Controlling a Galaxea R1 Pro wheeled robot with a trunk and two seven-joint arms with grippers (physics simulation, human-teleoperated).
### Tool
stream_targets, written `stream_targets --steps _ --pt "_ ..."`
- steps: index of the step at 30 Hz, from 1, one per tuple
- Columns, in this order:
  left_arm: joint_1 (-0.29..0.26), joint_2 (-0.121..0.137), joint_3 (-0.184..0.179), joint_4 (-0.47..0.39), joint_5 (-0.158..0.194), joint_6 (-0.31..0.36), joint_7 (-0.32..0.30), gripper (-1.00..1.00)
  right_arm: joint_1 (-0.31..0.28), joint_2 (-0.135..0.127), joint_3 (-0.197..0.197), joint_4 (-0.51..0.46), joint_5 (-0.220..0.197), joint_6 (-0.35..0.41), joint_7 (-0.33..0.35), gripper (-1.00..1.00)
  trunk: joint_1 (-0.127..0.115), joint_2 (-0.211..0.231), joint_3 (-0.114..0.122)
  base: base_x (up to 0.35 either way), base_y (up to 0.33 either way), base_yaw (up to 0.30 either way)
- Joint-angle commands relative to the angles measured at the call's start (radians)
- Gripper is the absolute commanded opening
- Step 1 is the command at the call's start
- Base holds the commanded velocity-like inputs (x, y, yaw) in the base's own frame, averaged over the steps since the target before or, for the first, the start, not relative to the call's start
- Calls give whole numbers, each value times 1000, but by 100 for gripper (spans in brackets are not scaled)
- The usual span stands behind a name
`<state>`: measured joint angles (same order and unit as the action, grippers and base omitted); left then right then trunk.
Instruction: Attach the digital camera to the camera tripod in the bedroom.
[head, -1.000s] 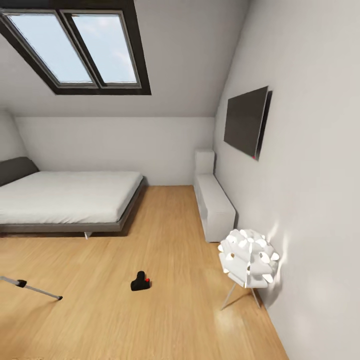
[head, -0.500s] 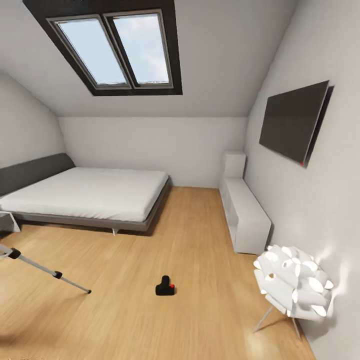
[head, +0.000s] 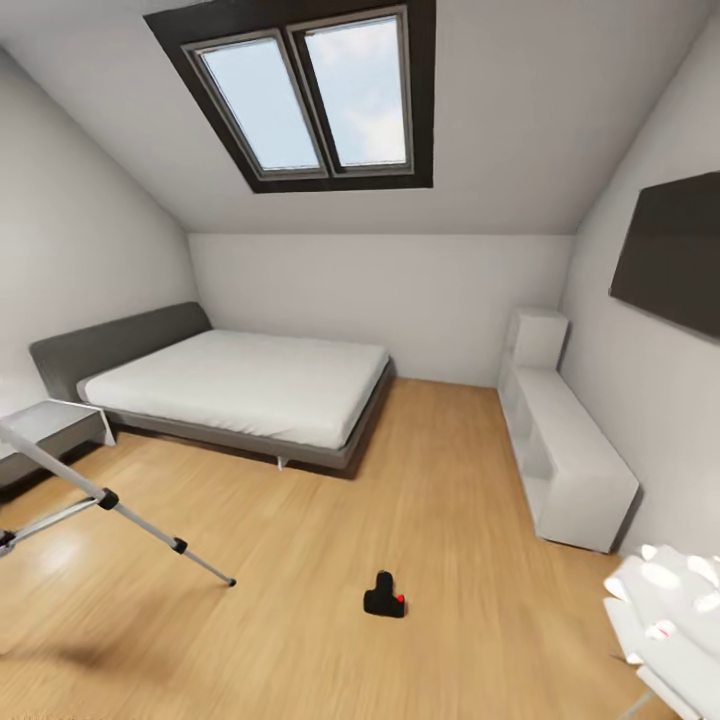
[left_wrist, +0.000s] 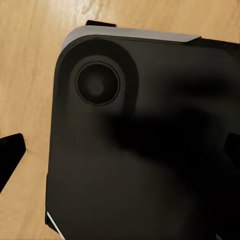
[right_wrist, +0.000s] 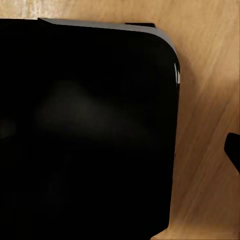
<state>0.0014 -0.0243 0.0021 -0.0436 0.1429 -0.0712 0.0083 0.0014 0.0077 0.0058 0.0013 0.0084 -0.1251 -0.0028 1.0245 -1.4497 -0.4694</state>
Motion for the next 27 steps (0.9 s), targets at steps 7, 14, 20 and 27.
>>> stream_targets --steps 7,14,20,27 --pt "0 -1 -2 -1 9 4 1 100 0 -1 0 0 1 -3 0 100 1 0 -1 297 128 260" --pt "0 -2 -3 -1 8 6 1 100 0 -1 1 0 1 -2 0 100 1 0 -1 320 20 64" --pt "0 -2 -4 -1 8 8 1 100 0 -3 2 0 1 -2 1 100 1 0 -1 324 4 11" --pt "0 -2 -4 -1 7 8 1 100 0 -3 2 0 1 -2 1 100 1 0 -1 325 0 1"
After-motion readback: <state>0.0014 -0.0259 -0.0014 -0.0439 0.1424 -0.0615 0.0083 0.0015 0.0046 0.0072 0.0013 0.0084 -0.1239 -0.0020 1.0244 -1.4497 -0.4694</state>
